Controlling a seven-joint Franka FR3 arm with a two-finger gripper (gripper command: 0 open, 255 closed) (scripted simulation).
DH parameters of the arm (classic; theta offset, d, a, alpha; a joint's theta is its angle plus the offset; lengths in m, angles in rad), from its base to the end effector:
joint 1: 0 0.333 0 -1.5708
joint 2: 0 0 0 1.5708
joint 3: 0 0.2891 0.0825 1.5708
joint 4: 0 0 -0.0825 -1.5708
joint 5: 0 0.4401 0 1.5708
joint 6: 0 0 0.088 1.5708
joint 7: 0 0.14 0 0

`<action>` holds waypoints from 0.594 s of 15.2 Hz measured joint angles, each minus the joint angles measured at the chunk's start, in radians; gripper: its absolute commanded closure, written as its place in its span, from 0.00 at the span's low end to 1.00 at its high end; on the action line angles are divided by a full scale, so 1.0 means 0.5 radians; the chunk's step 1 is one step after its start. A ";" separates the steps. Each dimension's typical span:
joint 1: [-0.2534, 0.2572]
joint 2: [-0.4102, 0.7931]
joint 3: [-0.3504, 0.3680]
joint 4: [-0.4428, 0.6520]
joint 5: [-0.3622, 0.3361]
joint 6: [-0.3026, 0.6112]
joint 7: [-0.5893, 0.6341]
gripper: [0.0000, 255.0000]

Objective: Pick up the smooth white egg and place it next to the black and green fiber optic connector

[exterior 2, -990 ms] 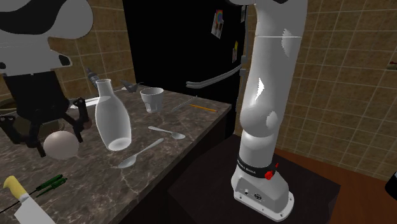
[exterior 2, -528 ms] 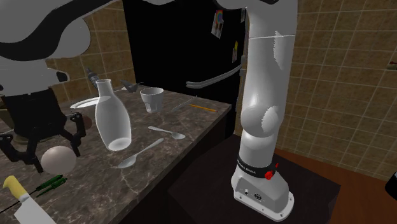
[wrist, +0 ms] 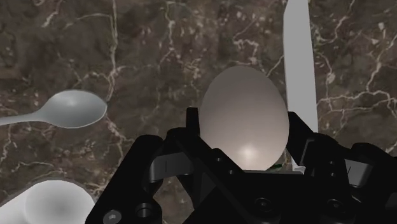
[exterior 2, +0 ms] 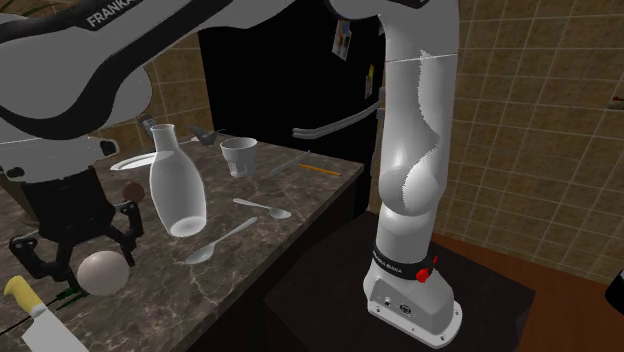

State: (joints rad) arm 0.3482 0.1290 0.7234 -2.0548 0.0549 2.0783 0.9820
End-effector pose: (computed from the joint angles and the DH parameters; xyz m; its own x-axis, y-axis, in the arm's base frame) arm 0.2831 0.5300 0.2947 0.9867 0.0601 -0.1509 0.0594 -0.9982 -0.0094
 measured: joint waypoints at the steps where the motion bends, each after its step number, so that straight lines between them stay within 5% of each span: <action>1: -0.001 0.010 -0.003 -0.014 -0.007 0.021 -0.001 1.00; 9: 0.032 0.151 -0.027 -0.092 -0.109 0.210 0.053 1.00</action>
State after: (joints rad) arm 0.3644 0.2046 0.7097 -2.1006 0.0006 2.1832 1.0083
